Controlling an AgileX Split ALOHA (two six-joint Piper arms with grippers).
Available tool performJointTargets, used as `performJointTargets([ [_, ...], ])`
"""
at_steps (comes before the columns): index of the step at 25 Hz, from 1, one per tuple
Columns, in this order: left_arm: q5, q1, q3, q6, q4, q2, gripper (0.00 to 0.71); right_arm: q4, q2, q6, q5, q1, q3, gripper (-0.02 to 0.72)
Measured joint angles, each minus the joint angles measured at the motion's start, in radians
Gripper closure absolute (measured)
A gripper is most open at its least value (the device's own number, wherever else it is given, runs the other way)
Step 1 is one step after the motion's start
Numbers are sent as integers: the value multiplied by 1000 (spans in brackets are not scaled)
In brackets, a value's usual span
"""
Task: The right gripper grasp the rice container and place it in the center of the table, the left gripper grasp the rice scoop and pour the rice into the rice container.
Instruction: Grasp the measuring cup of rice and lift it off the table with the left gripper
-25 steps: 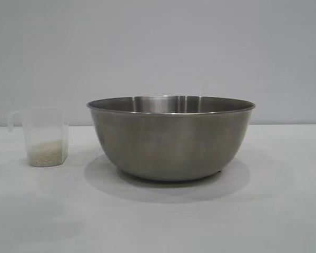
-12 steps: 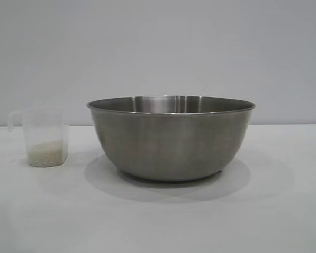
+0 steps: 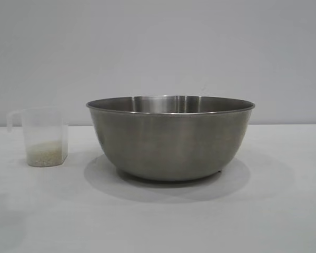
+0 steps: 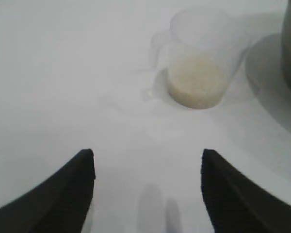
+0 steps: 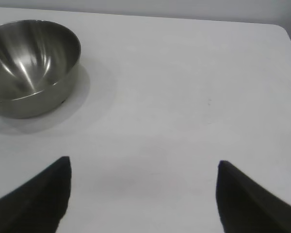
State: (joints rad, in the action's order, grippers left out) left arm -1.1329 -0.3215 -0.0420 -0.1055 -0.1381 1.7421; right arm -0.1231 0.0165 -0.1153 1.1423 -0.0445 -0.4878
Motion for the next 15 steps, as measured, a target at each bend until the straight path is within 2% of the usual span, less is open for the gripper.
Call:
performJointTargets([
  [1,0,0,-14,-12,2,21,354,0,0,0,0,0,0,178],
  [5,-4,0,-54,-23,2,40,487,0,0,0,0,0,0,178],
  [15,-4,0,-146,-6,23,82,479,0,0,0,0,0,0,178],
])
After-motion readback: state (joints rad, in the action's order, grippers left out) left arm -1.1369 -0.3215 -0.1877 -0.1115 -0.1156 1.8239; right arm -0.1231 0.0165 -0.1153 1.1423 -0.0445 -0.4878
